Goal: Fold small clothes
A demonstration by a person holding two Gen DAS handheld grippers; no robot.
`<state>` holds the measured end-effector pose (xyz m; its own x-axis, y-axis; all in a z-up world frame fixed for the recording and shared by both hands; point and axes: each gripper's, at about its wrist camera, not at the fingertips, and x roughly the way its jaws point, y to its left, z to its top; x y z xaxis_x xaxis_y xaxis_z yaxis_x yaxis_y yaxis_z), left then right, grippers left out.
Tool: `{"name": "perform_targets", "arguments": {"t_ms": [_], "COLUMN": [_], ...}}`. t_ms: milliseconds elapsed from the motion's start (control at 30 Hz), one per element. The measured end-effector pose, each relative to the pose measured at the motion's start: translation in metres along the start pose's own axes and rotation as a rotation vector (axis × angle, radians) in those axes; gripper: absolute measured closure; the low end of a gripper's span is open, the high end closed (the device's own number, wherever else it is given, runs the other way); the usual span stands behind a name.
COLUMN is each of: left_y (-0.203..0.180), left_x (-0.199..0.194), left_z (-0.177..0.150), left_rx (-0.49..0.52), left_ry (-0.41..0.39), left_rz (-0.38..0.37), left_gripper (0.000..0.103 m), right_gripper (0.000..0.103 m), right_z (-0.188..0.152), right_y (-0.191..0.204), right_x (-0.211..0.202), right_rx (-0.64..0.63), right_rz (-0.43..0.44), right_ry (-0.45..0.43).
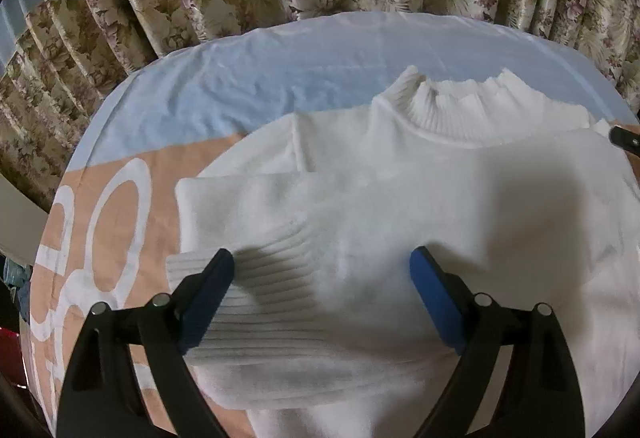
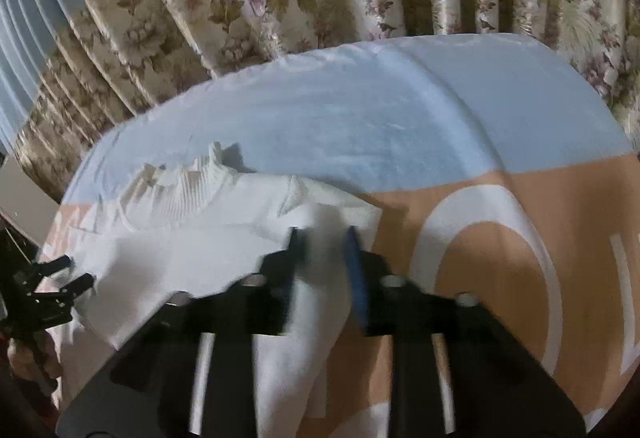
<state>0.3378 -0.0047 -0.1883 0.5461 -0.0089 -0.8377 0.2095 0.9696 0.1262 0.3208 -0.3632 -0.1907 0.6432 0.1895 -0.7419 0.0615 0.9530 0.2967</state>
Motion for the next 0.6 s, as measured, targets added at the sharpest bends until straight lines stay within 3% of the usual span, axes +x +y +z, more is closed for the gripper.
{"name": "perform_targets", "arguments": {"t_ms": [33, 133, 300, 400, 600], "left_y": [0.001, 0.004, 0.01, 0.015, 0.022], "left_x": [-0.003, -0.009, 0.004, 0.004, -0.003], "left_z": [0.001, 0.005, -0.001, -0.011, -0.016], "left_rx": [-0.007, -0.022, -0.036, -0.033, -0.05], "left_ry": [-0.008, -0.027, 0.008, -0.007, -0.003], "left_rz": [-0.003, -0.006, 0.007, 0.008, 0.025], "left_gripper": [0.013, 0.013, 0.013, 0.009, 0.005], "right_gripper": [0.055, 0.046, 0.043, 0.044, 0.044], "right_z": [-0.001, -0.008, -0.036, -0.055, -0.061], "right_y": [0.004, 0.04, 0.095, 0.095, 0.083], "right_x": [-0.006, -0.032, -0.023, -0.004, -0.013], "right_rx": [-0.005, -0.092, -0.25, -0.318, -0.328], "right_rz": [0.001, -0.014, 0.03, -0.016, 0.002], "right_ry": [-0.013, -0.08, 0.006, 0.086, 0.063]}}
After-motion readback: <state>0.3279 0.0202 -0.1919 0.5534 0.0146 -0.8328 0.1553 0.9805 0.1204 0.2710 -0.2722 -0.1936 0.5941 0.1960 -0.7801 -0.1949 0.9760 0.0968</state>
